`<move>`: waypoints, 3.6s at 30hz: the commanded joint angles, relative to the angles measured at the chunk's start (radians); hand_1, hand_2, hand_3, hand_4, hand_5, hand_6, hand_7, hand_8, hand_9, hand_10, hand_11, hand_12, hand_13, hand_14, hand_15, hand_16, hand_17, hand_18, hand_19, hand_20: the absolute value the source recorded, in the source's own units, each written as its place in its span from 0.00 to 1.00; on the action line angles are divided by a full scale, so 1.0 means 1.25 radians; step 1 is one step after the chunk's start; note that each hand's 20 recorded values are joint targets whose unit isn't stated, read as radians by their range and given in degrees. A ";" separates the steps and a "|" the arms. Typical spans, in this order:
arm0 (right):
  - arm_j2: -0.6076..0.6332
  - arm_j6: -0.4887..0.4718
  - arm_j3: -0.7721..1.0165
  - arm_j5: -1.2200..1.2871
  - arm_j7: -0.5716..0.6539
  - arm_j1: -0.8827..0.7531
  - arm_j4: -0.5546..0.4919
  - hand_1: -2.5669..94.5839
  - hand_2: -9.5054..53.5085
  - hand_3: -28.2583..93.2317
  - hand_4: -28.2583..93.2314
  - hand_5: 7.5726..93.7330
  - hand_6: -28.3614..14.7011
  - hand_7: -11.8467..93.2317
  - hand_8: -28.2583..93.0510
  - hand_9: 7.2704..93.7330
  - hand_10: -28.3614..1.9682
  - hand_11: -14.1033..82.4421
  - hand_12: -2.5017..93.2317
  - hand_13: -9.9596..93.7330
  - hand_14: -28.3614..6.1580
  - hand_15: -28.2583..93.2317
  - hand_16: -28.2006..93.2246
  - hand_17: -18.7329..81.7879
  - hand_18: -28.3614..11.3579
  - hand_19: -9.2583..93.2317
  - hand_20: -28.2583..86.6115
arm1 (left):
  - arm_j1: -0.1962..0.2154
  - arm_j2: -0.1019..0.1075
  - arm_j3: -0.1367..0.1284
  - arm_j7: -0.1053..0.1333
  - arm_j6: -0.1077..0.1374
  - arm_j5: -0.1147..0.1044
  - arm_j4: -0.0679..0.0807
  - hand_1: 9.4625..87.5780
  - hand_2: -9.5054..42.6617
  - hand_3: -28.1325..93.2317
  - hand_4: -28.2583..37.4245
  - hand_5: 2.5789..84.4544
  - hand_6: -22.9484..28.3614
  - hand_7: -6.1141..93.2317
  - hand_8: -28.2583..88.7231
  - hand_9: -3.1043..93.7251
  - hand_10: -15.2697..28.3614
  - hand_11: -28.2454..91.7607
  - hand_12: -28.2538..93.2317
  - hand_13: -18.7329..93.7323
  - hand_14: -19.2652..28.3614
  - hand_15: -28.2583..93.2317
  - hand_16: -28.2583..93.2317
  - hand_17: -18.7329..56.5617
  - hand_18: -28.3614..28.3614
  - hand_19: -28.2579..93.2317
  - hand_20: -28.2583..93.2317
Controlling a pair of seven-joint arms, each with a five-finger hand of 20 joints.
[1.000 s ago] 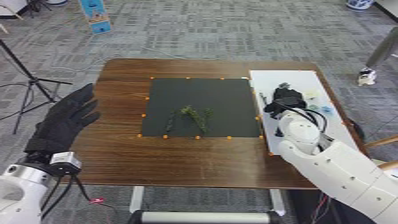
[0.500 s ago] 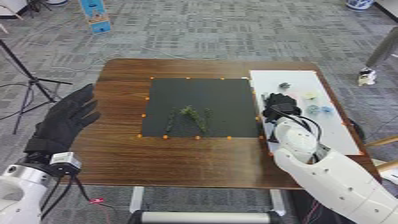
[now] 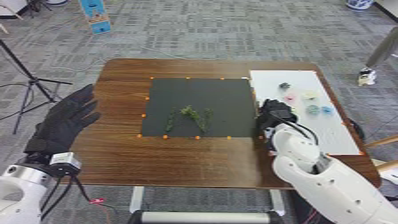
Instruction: Arrange flowers
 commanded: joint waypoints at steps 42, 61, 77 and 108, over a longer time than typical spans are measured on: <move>-0.105 -0.068 -0.090 -0.053 -0.019 -0.018 0.037 0.48 0.00 0.87 0.05 0.72 0.70 0.64 0.47 0.90 0.71 0.76 0.55 0.89 0.67 0.92 0.66 0.71 0.21 1.00 0.79 | -0.005 -0.004 0.002 -0.006 -0.002 -0.006 0.001 0.25 0.00 0.73 0.00 0.26 0.48 0.22 0.16 0.20 0.54 0.32 0.38 0.28 0.62 0.32 0.28 0.13 0.76 0.52 0.30; -0.115 -0.090 -0.035 0.001 -0.054 -0.054 -0.032 0.28 0.00 0.86 0.00 0.76 0.67 0.66 0.16 0.91 0.69 0.73 0.53 0.89 0.67 0.91 0.65 0.71 0.21 1.00 0.78 | -0.008 -0.005 0.003 -0.007 -0.004 -0.006 0.003 0.25 0.00 0.73 0.00 0.26 0.48 0.22 0.16 0.20 0.54 0.32 0.38 0.28 0.62 0.32 0.28 0.13 0.76 0.52 0.30; -0.050 0.103 0.069 -0.014 -0.065 -0.127 -0.129 0.26 0.00 0.86 0.00 0.70 0.58 0.37 0.17 0.78 0.56 0.71 0.53 0.81 0.59 0.90 0.65 0.62 0.18 1.00 0.73 | 0.000 -0.007 -0.001 -0.003 -0.001 -0.005 -0.001 0.25 0.00 0.73 0.00 0.26 0.48 0.22 0.16 0.20 0.54 0.32 0.38 0.28 0.62 0.32 0.28 0.13 0.76 0.52 0.30; -0.029 -0.028 0.179 0.077 -0.186 -0.225 -0.115 0.46 0.02 0.93 0.08 0.47 0.56 0.35 0.15 0.53 0.53 0.58 0.74 0.64 0.49 0.88 0.65 0.46 0.20 0.90 0.71 | 0.000 -0.003 0.001 -0.006 -0.002 -0.013 0.005 0.24 0.00 0.73 0.00 0.26 0.48 0.22 0.16 0.20 0.54 0.32 0.38 0.28 0.62 0.32 0.27 0.13 0.76 0.52 0.30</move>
